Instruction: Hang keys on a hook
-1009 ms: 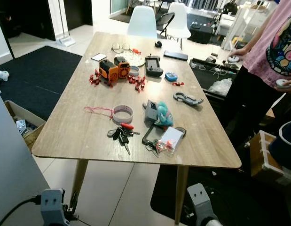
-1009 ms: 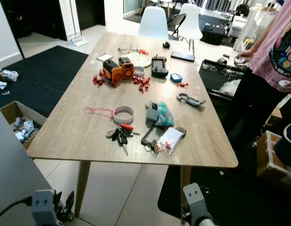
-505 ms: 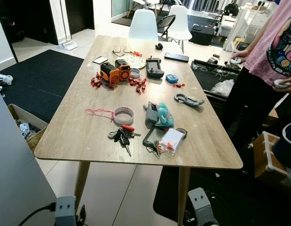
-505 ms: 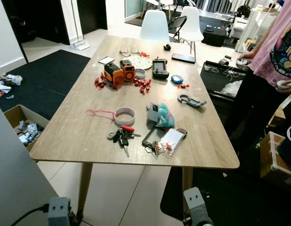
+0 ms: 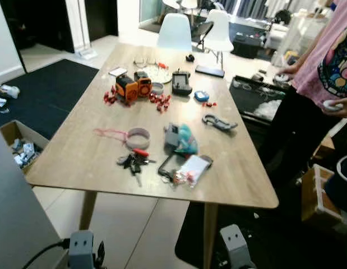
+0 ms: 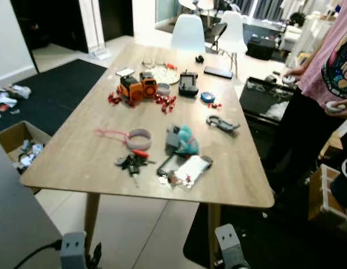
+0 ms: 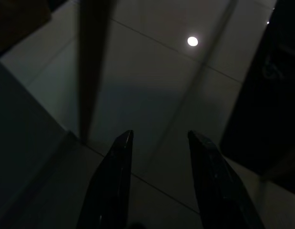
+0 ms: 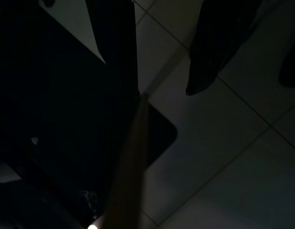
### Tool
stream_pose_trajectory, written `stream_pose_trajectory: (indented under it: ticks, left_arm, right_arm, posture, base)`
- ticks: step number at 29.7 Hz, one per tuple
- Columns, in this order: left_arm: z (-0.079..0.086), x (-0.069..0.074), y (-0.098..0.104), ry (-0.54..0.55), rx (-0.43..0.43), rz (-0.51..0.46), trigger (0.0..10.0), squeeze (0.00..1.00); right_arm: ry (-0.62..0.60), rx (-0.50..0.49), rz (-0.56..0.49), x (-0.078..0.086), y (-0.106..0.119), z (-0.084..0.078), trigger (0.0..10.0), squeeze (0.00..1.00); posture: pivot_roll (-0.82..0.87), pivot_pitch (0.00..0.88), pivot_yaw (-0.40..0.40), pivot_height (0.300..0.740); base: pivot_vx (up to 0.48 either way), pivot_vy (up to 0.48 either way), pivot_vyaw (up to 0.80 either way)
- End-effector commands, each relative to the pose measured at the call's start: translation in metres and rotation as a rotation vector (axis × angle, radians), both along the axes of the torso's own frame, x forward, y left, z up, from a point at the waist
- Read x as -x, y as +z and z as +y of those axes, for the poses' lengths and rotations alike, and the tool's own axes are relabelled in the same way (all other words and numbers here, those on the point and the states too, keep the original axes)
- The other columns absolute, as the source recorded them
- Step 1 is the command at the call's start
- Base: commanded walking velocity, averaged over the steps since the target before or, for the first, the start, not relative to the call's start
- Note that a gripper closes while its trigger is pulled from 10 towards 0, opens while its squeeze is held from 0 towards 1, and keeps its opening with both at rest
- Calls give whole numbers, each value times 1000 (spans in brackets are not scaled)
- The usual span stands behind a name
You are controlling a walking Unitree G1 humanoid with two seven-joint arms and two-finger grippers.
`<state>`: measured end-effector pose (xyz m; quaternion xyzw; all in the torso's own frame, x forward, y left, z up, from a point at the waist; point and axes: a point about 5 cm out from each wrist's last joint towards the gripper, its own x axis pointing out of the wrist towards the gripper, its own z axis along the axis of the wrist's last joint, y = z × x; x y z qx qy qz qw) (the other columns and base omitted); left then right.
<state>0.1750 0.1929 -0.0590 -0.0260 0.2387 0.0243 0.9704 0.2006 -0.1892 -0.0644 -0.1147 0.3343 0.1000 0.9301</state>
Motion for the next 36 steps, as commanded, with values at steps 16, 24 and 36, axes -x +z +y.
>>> stream_pose_trajectory:
  ticks: [16, 24, 36]
  left_arm:
    - [-9, -6, -2, -55, 19, 22, 10000, 0]
    - [-14, -16, 15, -200, 34, -131, 10000, 0]
    - [-14, 23, 40, -852, 53, -245, 10000, 0]
  right_arm:
    - [-10, 3, 19, 5, -3, -1, 10000, 0]
    - [-11, 7, 24, 7, -4, -3, 10000, 0]
    - [-12, 12, 25, 8, -4, -6, 10000, 0]
  posture:
    - [63, 73, -73, 740]
    - [65, 80, -69, 740]
    - [63, 69, -71, 740]
  base:
    - [0, -100, 0]
    - [0, 0, 0]
    - [0, 0, 0]
